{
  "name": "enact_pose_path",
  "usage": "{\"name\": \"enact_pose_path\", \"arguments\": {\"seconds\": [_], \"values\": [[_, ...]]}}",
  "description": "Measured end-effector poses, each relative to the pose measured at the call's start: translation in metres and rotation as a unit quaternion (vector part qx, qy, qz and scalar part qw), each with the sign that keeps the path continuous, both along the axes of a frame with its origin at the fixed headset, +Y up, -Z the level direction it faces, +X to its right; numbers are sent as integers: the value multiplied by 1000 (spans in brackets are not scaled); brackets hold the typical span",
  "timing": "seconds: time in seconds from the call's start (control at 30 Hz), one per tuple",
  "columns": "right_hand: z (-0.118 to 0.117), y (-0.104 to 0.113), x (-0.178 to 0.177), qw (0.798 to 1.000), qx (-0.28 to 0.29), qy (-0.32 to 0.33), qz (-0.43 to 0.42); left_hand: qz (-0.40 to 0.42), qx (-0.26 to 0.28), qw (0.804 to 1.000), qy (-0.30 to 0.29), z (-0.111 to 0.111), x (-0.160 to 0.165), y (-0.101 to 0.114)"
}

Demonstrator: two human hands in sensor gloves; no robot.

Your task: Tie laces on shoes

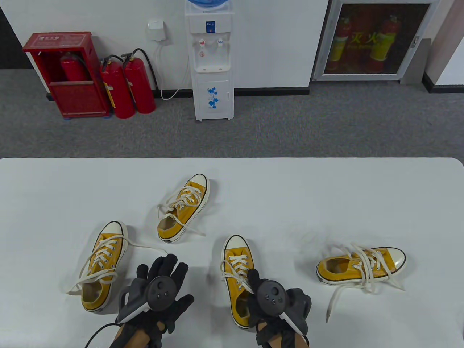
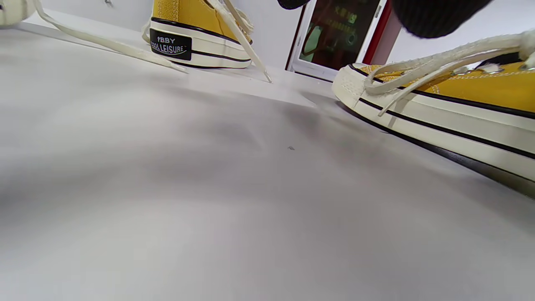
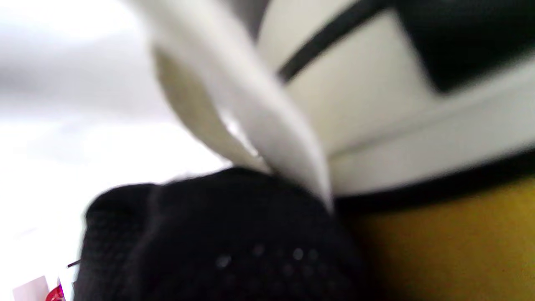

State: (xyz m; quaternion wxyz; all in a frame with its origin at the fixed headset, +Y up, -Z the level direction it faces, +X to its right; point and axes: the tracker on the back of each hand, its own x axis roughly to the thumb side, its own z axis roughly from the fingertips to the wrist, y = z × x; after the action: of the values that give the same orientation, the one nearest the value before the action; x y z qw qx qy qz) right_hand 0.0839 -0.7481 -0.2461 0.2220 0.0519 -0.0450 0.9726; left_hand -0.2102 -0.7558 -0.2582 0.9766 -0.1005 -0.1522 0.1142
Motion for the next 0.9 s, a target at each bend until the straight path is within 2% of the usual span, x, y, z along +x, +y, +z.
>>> {"name": "enact_pose_path", "arguments": {"seconds": [0.2, 0.37, 0.5, 0.67, 0.9], "values": [[-10, 21, 17, 999, -2, -26, -35, -6, -4, 1000, 0, 0, 1, -2], [-35, 51, 39, 997, 14, -54, -44, 8, 4, 1000, 7, -1, -4, 4], [-55, 64, 46, 996, 38, -76, -28, 13, 3, 1000, 10, -2, -6, 4], [-80, 61, 44, 994, 51, -98, -6, 13, 4, 1000, 6, -1, -5, 4], [-108, 35, 41, 993, 44, -110, 28, 15, 6, 1000, 2, -1, -5, 6]]}}
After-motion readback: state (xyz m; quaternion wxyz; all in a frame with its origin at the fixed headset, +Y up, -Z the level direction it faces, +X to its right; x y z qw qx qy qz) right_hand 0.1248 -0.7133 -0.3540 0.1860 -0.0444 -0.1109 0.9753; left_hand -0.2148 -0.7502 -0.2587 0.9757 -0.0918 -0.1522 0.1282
